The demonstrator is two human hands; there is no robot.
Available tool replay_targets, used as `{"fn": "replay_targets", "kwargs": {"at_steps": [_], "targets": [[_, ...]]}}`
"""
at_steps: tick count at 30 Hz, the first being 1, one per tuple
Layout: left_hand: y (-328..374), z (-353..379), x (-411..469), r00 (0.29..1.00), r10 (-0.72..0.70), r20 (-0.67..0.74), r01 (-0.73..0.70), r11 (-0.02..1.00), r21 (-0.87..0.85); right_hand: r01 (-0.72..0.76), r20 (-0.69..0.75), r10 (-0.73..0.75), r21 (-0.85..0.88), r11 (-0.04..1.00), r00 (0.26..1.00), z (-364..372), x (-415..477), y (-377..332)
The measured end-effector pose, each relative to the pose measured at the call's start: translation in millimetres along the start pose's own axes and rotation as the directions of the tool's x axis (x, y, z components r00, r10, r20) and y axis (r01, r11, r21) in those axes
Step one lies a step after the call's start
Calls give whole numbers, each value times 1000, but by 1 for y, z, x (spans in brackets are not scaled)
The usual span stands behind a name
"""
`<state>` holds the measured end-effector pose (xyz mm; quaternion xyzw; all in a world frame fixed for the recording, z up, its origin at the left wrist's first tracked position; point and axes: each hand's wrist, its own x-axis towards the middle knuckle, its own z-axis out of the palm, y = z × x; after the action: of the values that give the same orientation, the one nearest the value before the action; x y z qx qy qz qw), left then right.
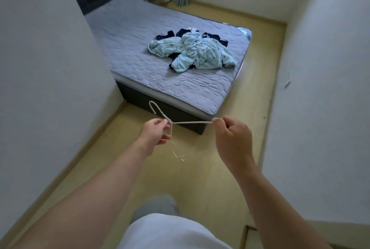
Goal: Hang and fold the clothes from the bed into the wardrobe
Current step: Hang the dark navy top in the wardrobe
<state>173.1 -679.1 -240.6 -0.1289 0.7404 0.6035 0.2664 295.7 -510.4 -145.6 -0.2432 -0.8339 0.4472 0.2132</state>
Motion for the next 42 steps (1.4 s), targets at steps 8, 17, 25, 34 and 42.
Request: {"fn": "replay_targets", "kwargs": {"at_steps": [8,17,25,34,42], "targets": [[87,94,165,999,34,13,-35,999,38,-62,43,59,50,997,997,12,175,54],[225,204,360,988,134,77,-147,970,193,-329,238,344,-102,939,908,0,410,120],[328,362,469,923,303,237,-363,890,277,-333,364,445,-331,883,818,-28,576,201],[438,527,551,897,367,247,-428,859,279,-191,463,438,-487,852,771,-40,797,287],[510,581,639,816,481,321,-578,688,438,-269,581,378,-268,925,720,12,974,309]]}}
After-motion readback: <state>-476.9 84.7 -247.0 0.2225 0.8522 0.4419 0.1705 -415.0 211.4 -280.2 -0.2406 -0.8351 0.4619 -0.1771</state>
